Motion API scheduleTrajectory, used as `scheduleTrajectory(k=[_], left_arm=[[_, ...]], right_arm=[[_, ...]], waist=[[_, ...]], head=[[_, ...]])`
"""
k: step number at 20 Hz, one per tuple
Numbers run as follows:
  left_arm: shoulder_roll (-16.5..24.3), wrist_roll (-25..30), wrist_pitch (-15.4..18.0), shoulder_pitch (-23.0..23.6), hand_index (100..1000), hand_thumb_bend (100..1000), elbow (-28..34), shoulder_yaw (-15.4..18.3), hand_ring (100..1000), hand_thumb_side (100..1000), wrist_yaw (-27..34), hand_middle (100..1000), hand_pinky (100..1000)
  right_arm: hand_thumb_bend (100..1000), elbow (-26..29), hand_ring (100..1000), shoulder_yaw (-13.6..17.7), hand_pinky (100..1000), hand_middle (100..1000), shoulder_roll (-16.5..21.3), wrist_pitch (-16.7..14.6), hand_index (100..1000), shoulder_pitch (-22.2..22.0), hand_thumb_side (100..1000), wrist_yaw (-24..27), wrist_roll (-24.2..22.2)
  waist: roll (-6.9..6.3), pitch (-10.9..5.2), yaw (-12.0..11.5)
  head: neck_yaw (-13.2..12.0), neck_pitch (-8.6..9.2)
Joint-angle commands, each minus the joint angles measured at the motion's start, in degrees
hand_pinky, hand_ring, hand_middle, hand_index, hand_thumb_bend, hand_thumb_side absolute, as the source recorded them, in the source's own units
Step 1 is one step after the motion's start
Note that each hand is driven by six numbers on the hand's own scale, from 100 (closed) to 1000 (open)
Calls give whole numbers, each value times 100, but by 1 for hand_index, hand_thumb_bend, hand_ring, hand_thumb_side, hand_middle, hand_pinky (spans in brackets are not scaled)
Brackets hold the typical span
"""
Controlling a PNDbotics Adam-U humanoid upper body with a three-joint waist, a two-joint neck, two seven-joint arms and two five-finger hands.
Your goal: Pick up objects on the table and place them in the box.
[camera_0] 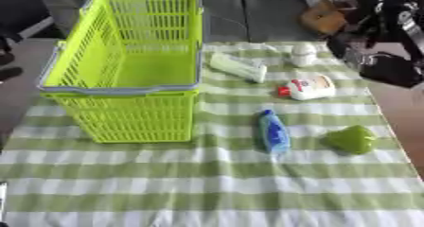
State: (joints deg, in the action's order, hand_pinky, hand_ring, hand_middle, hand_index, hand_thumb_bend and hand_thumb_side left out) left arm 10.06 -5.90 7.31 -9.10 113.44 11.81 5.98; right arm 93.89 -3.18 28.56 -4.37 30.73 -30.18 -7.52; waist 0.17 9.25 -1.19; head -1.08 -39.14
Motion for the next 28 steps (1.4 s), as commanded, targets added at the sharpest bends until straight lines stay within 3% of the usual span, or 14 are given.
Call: scheduleTrajectory(k=[1,11,12,13,18,28], left_arm=[[81,6,-5,-27,746,315,116,12,715,949,-43,688,698],[92,23,-25,-29,746,316,116,1,715,949,-55,688,698],[93,23,-25,-28,746,316,116,2,715,949,-57,689,698],[95,21,-27,-28,746,316,116,4,715,949,-61,688,698],[98,21,-29,-36,746,317,116,1,716,950,-59,688,698],[102,22,-31,-35,746,317,116,3,716,950,-62,688,698]], right_arm=[[574,-309,631,139,475,691,279,-9,770,130,552,-373,-337],[616,-1359,801,289,651,835,521,-166,872,391,482,-1596,-1425],[681,-1418,833,300,689,875,528,-167,916,401,336,-1665,-1539],[656,-1523,841,295,698,895,555,-149,925,391,423,-1770,-1727],[665,-1812,857,343,725,914,593,-133,933,402,400,-2083,-2459],[662,-2158,842,342,719,903,578,-129,924,290,377,-1965,-3062]], waist=[[9,-63,-8],[43,-76,-28],[45,-77,-31],[50,-78,-36],[68,-79,-39],[69,-77,-40]], head=[[-5,-14],[-17,-24],[-19,-26],[-20,-28],[-26,-37],[-35,-34]])
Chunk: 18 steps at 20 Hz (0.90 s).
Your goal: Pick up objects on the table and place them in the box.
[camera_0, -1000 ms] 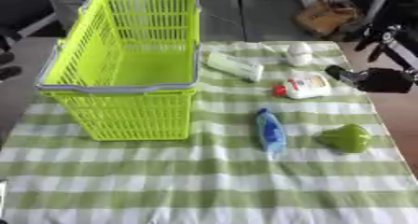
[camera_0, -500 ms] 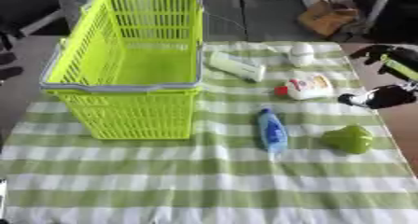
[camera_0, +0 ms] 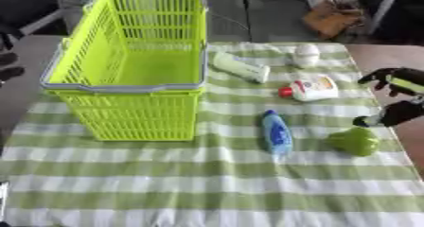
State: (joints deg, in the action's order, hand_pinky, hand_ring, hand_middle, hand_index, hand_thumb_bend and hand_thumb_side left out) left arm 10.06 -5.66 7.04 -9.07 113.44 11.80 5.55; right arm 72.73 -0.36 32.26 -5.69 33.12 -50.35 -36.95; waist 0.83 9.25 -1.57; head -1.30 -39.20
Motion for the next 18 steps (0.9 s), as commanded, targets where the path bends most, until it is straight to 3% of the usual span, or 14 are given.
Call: scheduleTrajectory(k=[1,18], left_arm=[[102,-3,-3,-36,746,317,116,4,716,950,-19,688,698],[93,3,9,-26,746,315,116,1,717,950,-13,688,698]], right_arm=[[661,-76,840,61,718,901,205,8,922,40,377,66,-154],[660,-425,821,16,705,878,88,21,906,-38,371,148,-230]], waist=[[1,-76,-1],[-31,-70,3]], head=[[-13,-30],[-10,-42]])
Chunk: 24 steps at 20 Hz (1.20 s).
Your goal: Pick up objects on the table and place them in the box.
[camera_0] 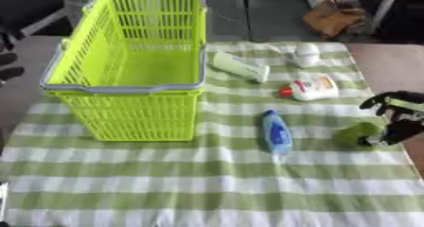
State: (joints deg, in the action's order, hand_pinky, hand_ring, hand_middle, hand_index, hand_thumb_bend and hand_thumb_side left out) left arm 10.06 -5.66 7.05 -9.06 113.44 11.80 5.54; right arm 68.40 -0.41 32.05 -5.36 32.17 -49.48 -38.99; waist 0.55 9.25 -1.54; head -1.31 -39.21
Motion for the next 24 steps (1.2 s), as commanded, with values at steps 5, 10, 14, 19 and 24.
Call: scheduleTrajectory(k=[5,10,14,19,24], left_arm=[[92,14,10,-28,747,315,116,-4,717,950,-15,689,699],[93,26,16,-26,747,315,116,-4,718,950,-20,689,699],[91,34,14,-28,747,314,116,-7,718,950,-21,689,699],[89,40,16,-28,747,314,116,-9,718,950,-18,689,699],[87,41,23,-28,747,314,116,-11,719,949,-12,689,699]], right_arm=[[658,-47,805,-33,700,865,76,-48,900,62,367,73,-87],[656,-81,793,-86,691,852,63,-89,894,74,363,76,-174],[652,-106,797,-146,696,854,56,-126,896,88,358,51,-264],[645,-197,799,-231,697,853,25,-191,894,132,354,-60,-368],[615,-278,759,-263,632,815,-5,-248,867,178,342,-176,-325]], waist=[[-2,-68,-3],[1,-67,-14],[6,-61,-17],[0,-58,-31],[-13,-58,-55]], head=[[-7,-41],[-6,-47],[-7,-48],[2,-43],[6,-48]])
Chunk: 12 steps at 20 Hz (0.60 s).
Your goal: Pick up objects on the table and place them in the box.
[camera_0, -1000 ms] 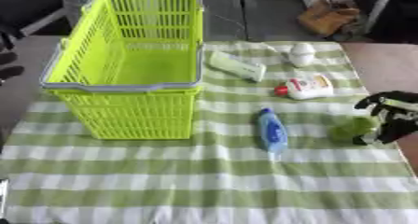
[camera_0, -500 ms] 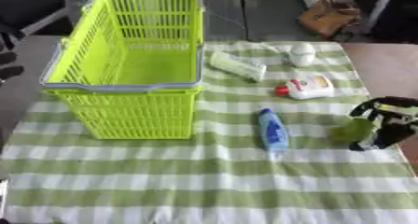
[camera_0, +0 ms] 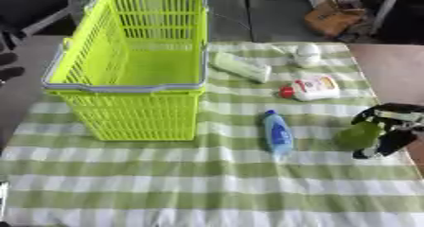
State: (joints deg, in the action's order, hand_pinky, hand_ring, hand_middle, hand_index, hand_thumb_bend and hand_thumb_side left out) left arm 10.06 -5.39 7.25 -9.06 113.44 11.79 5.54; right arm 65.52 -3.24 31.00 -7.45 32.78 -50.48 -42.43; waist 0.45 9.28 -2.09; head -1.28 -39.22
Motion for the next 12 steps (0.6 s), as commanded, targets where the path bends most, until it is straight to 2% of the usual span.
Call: scheduleTrajectory(k=[1,2,7,8,9,10,11,12], left_arm=[[87,14,5,-29,747,314,116,-9,719,949,-11,689,699],[88,14,5,-30,747,314,116,-10,719,949,-11,689,699],[88,20,0,-38,747,314,116,-14,719,949,-16,689,699],[89,20,-1,-40,747,314,116,-15,719,949,-16,689,699],[90,22,-1,-42,747,314,116,-17,719,949,-15,689,699],[90,24,0,-44,747,314,116,-18,719,949,-14,689,699],[91,25,0,-45,747,314,116,-19,719,949,-14,689,699],[91,25,-1,-44,747,314,116,-18,719,949,-13,689,699]], right_arm=[[615,2,703,19,566,780,99,-46,867,120,342,-86,33],[574,-11,682,17,545,768,107,-45,842,122,328,-110,36],[534,-66,618,21,469,727,136,-6,804,117,303,-248,-3],[483,-69,577,23,421,695,138,0,766,115,273,-279,-6],[483,-74,577,25,421,695,139,8,766,112,273,-314,-3],[437,-77,540,28,366,676,138,16,747,110,242,-345,4],[429,-79,534,33,359,674,135,24,744,106,235,-374,17],[356,-78,471,41,256,651,135,36,726,103,178,-401,38]], waist=[[-4,-61,-1],[-3,-59,-2],[9,-50,9],[10,-49,11],[10,-49,12],[10,-49,12],[10,-49,12],[9,-51,11]], head=[[3,-47],[4,-51],[0,-55],[1,-55],[2,-55],[2,-55],[2,-56],[2,-56]])
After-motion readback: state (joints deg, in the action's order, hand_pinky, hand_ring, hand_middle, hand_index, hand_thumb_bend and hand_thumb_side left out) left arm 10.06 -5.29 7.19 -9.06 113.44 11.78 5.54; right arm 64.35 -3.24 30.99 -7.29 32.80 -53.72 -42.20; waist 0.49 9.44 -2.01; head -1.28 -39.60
